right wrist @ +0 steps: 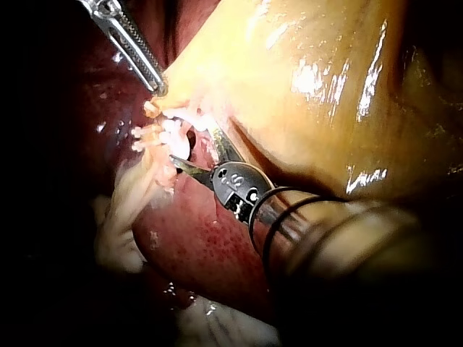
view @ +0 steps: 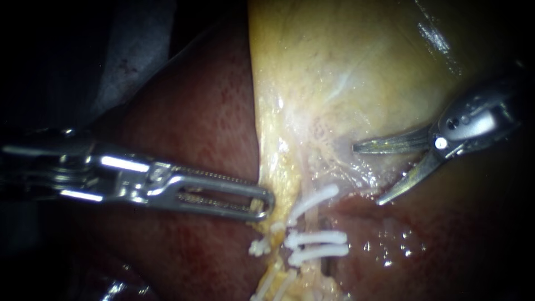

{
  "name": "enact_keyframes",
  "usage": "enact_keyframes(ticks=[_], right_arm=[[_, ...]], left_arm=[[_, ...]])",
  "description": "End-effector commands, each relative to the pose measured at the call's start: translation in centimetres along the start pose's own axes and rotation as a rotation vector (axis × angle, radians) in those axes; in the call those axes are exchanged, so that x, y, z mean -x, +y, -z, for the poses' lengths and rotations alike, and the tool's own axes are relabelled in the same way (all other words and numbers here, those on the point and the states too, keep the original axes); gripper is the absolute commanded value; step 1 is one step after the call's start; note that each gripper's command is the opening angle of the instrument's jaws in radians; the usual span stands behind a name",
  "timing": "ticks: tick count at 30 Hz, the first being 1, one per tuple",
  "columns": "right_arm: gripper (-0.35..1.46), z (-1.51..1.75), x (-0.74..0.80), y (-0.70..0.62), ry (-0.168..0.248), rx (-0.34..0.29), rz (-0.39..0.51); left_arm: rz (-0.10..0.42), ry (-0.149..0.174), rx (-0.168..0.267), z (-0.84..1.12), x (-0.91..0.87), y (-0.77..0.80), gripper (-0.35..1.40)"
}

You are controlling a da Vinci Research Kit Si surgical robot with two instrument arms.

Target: Go to the cutting position right tube

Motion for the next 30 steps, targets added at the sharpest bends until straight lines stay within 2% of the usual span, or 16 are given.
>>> enact_keyframes(ticks=[1,2,4,12,18,23,26,30], right_arm=[[1.43,0.0,0.0,-0.01,0.001,-0.003,0.0],[1.43,-0.01,0.0,-0.01,0.001,-0.005,0.0],[1.43,-0.01,0.02,-0.05,0.002,-0.015,-0.056],[1.26,-0.1,0.1,-0.25,0.011,-0.077,-0.177],[1.19,-0.34,0.23,-0.42,-0.036,-0.129,-0.233],[1.11,-0.63,0.35,-0.55,-0.057,-0.166,-0.299],[1.06,-0.78,0.41,-0.6,-0.073,-0.177,-0.303],[1.04,-0.92,0.47,-0.62,-0.076,-0.185,-0.31]], left_arm=[[0.0,0.0,0.0,0.0,0.0,0.0,-0.35],[0.0,0.0,0.0,0.0,0.0,0.0,-0.35],[0.0,0.0,0.0,0.01,0.01,0.0,-0.35],[0.003,0.004,-0.009,0.16,0.06,-0.03,-0.35],[0.008,-0.004,-0.003,0.39,0.12,-0.07,-0.35],[0.013,-0.013,0.003,0.58,0.16,-0.1,-0.35],[0.016,-0.015,0.004,0.66,0.17,-0.15,-0.35],[0.02,-0.014,0.004,0.74,0.19,-0.26,-0.35]])
